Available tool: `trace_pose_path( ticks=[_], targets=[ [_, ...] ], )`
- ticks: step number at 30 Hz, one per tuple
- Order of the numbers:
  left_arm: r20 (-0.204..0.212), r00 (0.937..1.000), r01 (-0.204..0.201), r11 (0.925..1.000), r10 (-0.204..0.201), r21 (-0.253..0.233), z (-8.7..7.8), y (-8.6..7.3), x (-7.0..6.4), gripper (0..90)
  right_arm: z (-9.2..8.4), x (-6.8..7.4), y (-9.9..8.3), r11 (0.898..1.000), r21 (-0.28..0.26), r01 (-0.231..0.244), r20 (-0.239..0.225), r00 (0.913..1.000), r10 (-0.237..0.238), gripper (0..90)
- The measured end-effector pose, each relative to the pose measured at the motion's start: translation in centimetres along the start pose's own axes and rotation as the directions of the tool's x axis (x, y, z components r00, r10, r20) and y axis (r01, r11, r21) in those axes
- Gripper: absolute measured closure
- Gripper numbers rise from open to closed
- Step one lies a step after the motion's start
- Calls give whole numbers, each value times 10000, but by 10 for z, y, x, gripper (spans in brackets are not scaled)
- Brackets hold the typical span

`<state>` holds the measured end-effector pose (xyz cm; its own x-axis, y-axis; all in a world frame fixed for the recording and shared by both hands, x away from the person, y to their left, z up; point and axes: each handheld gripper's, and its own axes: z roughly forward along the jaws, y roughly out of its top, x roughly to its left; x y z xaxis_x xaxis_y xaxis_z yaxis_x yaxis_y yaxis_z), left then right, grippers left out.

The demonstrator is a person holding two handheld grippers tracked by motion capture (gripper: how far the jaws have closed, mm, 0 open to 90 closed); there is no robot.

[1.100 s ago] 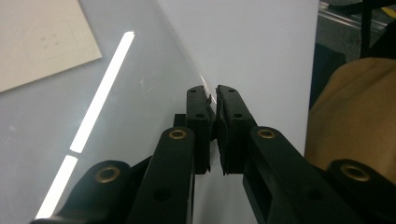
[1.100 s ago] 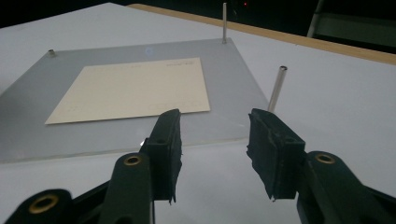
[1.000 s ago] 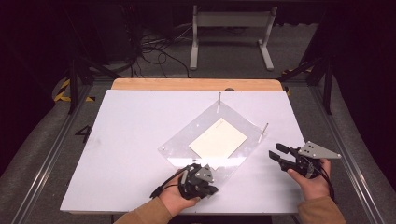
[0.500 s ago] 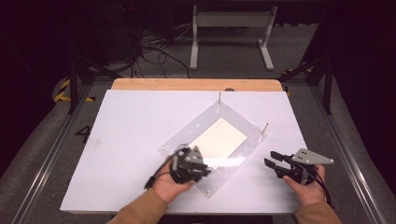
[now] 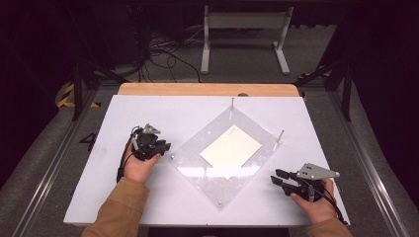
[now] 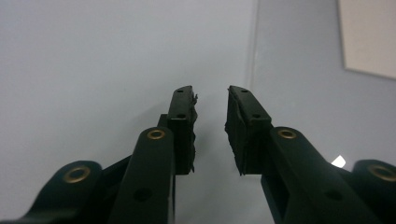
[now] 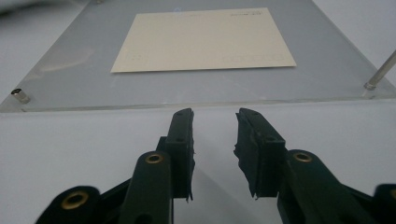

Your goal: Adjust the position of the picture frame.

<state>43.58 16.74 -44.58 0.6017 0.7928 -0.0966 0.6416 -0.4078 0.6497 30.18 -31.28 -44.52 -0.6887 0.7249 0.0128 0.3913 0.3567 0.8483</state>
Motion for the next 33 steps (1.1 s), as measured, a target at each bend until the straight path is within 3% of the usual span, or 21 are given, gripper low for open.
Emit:
trace_pose_path(
  ticks=[3,4,5,7,9,10,11,13,14,15,17,18,19,20,23,24,26,28,30,31,33],
  targets=[
    [180,9997,-178,9989,170,431,7,0,-1,802,-1,1,-1,10000,8,-22,-42,10000,22,691],
    [629,9977,-282,9980,246,567,7,1,-4,852,-3,1,-2,10000,-16,-91,-4,10000,91,698],
    [629,9977,-282,9980,246,567,7,1,-4,886,-3,1,-2,10000,-16,-91,-4,10000,91,698],
    [203,9948,-1011,9921,998,741,9,2,-15,899,-6,-2,-3,9997,-96,-226,31,9997,227,709],
    [312,9937,-1097,9909,1076,775,9,2,-17,900,-7,-3,-3,9995,-141,-299,86,9995,301,717],
    [1122,9871,-1246,9881,1142,902,8,2,-19,900,-7,-4,-3,9992,-150,-362,120,9993,364,724],
    [1122,9871,-1246,9881,1142,902,8,2,-19,900,-7,-4,-3,9992,-150,-362,120,9993,364,724],
    [1786,9728,-1692,9792,1477,1119,6,0,-27,900,-10,-8,-4,9978,-250,-621,265,9977,628,729],
    [2402,9497,-2375,9620,2009,1345,3,-3,-43,900,-11,-10,-4,9964,-329,-780,278,9965,789,737],
    [2402,9497,-2375,9620,2009,1345,3,-3,-43,900,-11,-10,-4,9964,-329,-780,278,9965,789,737],
    [2947,9201,-3099,9398,2582,1441,1,-6,-66,899,-14,-17,-6,9932,-409,-1087,457,9928,1105,735],
    [3082,9142,-3186,9367,2631,1454,2,-7,-73,900,-14,-21,-7,9923,-405,-1171,548,9913,1193,732],
    [3082,9142,-3186,9367,2631,1454,2,-7,-73,900,-14,-21,-7,9923,-405,-1171,548,9913,1193,732],
    [3369,9044,-3223,9367,2619,1370,2,-9,-83,900,-13,-26,-8,9893,-423,-1396,533,9885,1418,730],
    [4006,8752,-3453,9303,2714,1241,2,-11,-95,900,-11,-35,-9,9878,-332,-1524,899,9838,1548,722],
    [4047,8714,-3516,9284,2774,1205,2,-12,-97,899,-11,-38,-9,9873,-325,-1557,1034,9820,1582,713],
    [3980,8744,-3492,9295,2776,1189,2,-13,-99,898,-10,-41,-8,9869,-369,-1568,1154,9803,1601,701],
    [3918,8810,-3331,9357,2651,1159,2,-13,-97,855,-7,-56,-3,9847,-662,-1612,1771,9693,1705,670],
    [3767,8930,-3050,9466,2463,1041,2,-14,-93,799,-3,-68,3,9797,-875,-1801,2061,9590,1947,663],
    [3666,8971,-3014,9483,2467,996,1,-14,-92,786,0,-75,7,9787,-935,-1826,2229,9543,1993,655],
    [3417,9050,-2966,9517,2535,796,-2,-13,-91,761,8,-89,16,9797,-692,-1882,2703,9418,2000,679]
  ],
)
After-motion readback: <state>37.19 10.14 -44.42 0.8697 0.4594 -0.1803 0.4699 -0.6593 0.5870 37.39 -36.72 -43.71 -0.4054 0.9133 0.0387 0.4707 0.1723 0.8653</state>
